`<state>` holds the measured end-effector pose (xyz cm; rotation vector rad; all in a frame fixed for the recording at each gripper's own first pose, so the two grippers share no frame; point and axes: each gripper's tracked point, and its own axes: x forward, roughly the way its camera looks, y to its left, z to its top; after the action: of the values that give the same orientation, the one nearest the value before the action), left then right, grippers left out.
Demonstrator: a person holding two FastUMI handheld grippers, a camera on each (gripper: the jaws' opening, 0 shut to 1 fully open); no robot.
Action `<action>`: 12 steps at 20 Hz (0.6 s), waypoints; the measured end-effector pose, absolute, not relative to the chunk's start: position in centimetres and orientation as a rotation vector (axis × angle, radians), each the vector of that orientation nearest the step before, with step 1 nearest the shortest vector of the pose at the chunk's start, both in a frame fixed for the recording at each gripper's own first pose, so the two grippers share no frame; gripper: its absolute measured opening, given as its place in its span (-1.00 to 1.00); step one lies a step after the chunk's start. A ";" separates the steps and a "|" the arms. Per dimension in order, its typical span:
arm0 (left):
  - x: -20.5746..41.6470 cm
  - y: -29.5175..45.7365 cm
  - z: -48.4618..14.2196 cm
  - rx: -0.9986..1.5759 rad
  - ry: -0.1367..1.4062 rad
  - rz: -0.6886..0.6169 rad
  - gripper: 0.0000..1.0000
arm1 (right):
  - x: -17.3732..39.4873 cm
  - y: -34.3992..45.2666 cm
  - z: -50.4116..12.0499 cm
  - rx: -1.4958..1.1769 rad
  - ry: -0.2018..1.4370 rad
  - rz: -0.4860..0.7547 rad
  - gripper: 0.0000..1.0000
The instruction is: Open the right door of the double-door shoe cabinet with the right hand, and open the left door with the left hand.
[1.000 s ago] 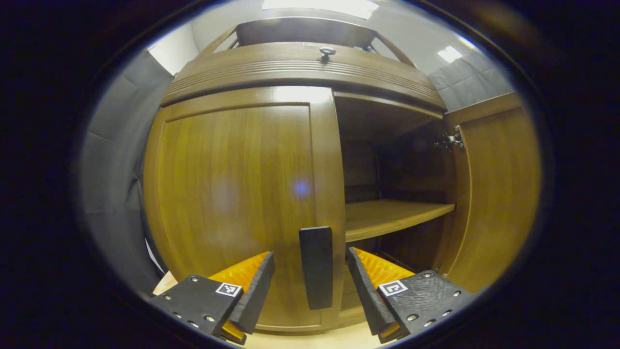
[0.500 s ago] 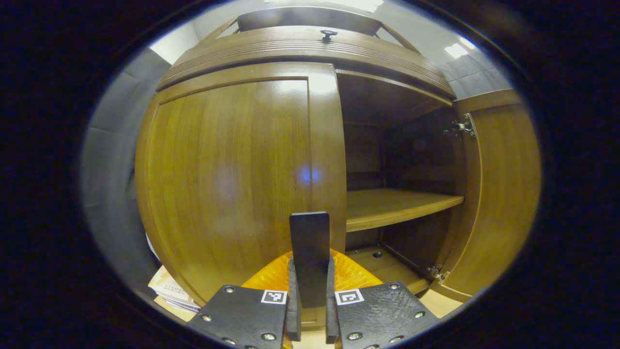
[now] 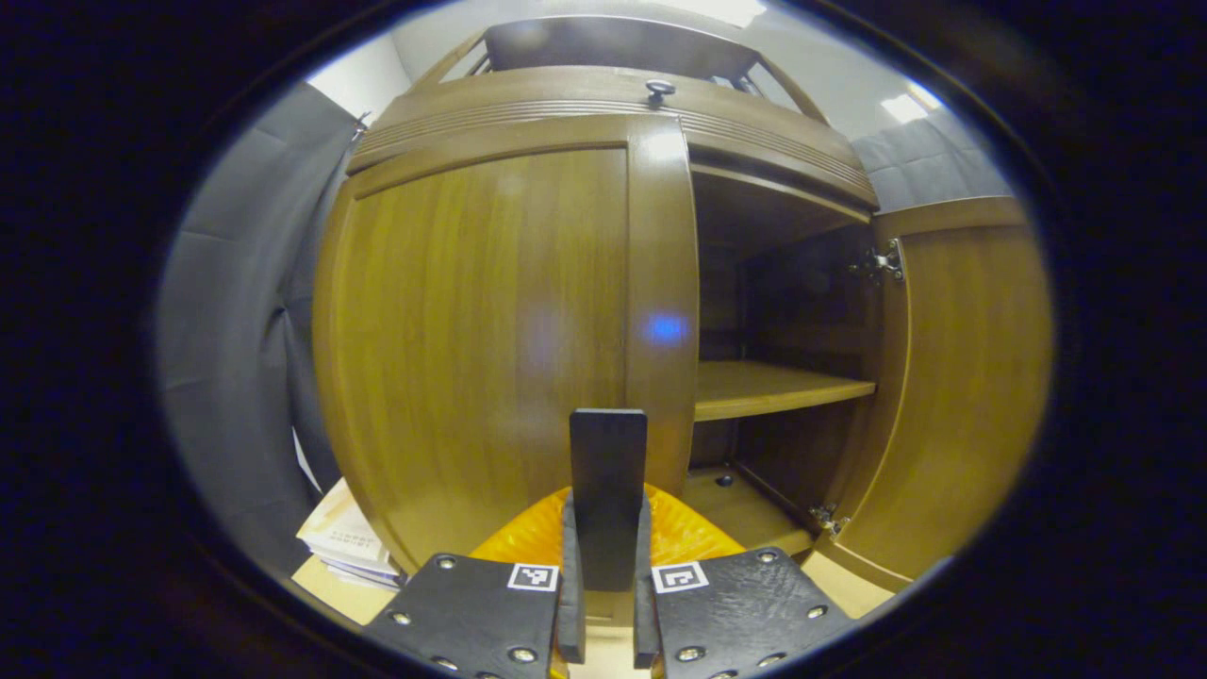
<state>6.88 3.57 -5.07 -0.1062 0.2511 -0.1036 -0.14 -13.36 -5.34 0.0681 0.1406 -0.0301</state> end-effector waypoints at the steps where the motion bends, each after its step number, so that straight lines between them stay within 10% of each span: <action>1: 6.2 3.8 -4.9 -0.108 0.254 -0.097 -0.57 | -0.3 -13.2 -5.3 0.067 0.138 -0.016 0.84; 12: -2.4 9.6 -3.9 -0.104 0.265 0.075 -0.55 | -3.0 -11.6 -5.4 0.082 0.133 0.134 0.92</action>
<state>-2.44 9.59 -3.91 -0.1043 0.2651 0.0752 -3.00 -11.61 -5.37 0.0821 0.1334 0.1338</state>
